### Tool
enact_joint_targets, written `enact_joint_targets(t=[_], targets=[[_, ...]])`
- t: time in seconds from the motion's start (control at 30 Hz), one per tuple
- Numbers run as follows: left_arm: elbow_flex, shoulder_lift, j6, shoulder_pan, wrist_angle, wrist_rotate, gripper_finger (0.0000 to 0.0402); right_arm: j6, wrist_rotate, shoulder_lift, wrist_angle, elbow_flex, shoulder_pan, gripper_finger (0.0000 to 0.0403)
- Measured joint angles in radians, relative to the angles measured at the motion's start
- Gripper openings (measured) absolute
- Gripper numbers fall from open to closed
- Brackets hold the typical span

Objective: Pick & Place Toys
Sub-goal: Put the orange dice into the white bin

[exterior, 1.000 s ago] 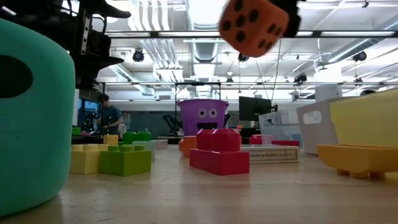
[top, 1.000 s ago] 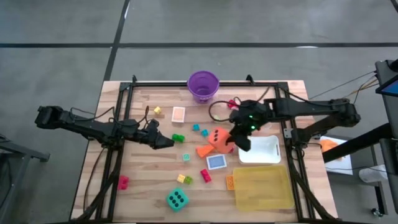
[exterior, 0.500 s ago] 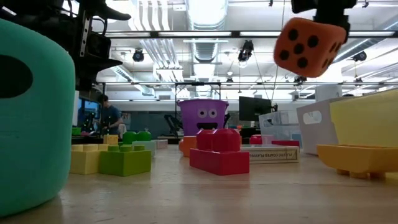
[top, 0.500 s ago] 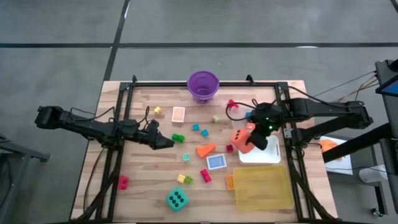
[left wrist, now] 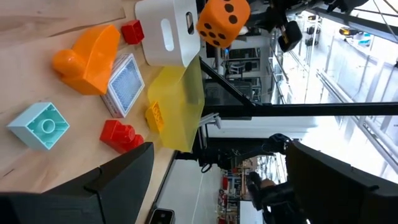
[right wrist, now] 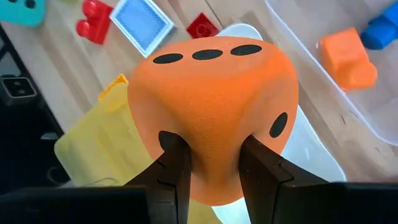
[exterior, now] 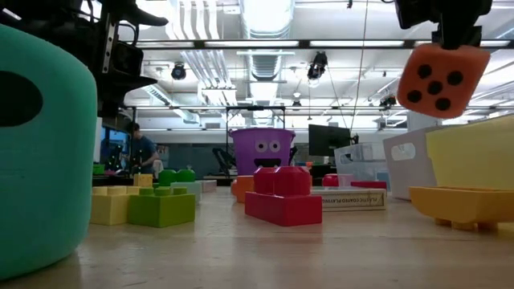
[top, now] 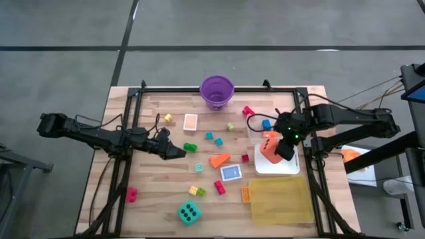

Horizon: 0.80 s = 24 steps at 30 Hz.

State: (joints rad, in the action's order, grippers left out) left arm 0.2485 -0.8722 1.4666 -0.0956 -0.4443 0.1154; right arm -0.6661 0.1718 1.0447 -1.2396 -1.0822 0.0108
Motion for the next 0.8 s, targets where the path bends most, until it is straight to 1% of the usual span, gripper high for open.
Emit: enact_joint_targets(t=[0.13,0.3,0.5,0.6,0.8], targets=[[0.000,0.000,-0.001,0.000,0.001,0.008,0.0351,0.039,-0.021,0.024,-0.018,0.001,0.036,0.0095],[0.000,0.000,-0.003,0.000,0.006,0.011,0.0351,0.036,-0.071,0.067,-0.063,-0.003,0.113,0.0087],[0.000,0.000,-0.003,0.000,0.033,0.011,0.0351,-0.066,-0.166,0.069,-0.068,-0.005,0.195,0.0086],[0.000,0.000,-0.003,0.000,0.035,0.011,0.0351,-0.115,-0.197,0.068,-0.088,-0.004,0.226,0.0086],[0.000,0.000,-0.019,0.000,0.041,0.011,0.0351,-0.140,-0.206,0.111,-0.102,0.013,0.269,0.0086]])
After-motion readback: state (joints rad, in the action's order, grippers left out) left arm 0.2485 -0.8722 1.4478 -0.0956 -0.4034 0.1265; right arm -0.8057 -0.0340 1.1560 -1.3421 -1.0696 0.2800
